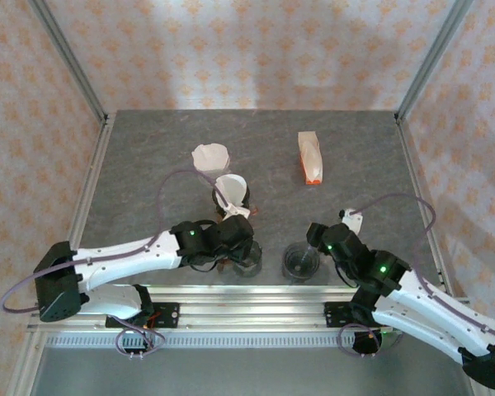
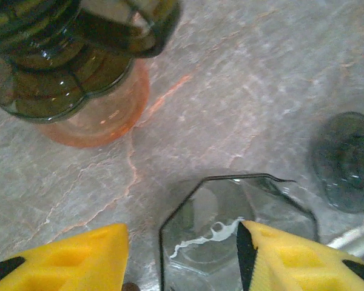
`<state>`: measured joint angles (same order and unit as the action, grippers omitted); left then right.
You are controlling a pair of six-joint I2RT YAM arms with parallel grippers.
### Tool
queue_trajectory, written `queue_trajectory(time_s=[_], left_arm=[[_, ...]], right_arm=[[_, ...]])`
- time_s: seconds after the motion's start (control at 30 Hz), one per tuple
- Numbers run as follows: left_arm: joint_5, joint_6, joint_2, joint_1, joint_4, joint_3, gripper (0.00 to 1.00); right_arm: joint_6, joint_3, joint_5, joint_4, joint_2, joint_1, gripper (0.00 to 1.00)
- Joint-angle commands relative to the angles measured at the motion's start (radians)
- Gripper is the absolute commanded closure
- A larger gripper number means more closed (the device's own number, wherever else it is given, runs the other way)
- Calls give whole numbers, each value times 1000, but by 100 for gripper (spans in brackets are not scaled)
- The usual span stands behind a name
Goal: Place the coffee filter in the dripper
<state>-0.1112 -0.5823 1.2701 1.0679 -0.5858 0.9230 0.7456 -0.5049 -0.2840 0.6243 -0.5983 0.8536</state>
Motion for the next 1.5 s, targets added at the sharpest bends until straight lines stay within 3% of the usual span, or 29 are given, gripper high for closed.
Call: queue_trajectory(time_s=[0.0,0.2,0.33,0.4,0.6,0.77,1.2,1.47], left_arm=[[19,-26,-59,30,25,37,43],[-9,-53,-253,34,103,-7,27],[-64,-44,-377,34,107,-33,5],[-101,-42,-429,34,97,-47,0],[-178,-33,-562,34,103,-121,0],[-207,-28,-581,34,84,-147,0],[-279,-34,-665,33,66,-205,0],[-340,-40,-738,32,11,-212,0]], right_arm=[[50,20,11,31,-39,-5,29],[82,8,38,121,-62,-5,31],[80,11,83,136,-62,-5,34],[75,10,115,136,-64,-5,36],[70,-3,202,172,-70,-5,45],[83,13,246,158,-111,-4,54],[49,-45,254,146,-177,-2,98],[-67,-223,306,176,-182,1,100]])
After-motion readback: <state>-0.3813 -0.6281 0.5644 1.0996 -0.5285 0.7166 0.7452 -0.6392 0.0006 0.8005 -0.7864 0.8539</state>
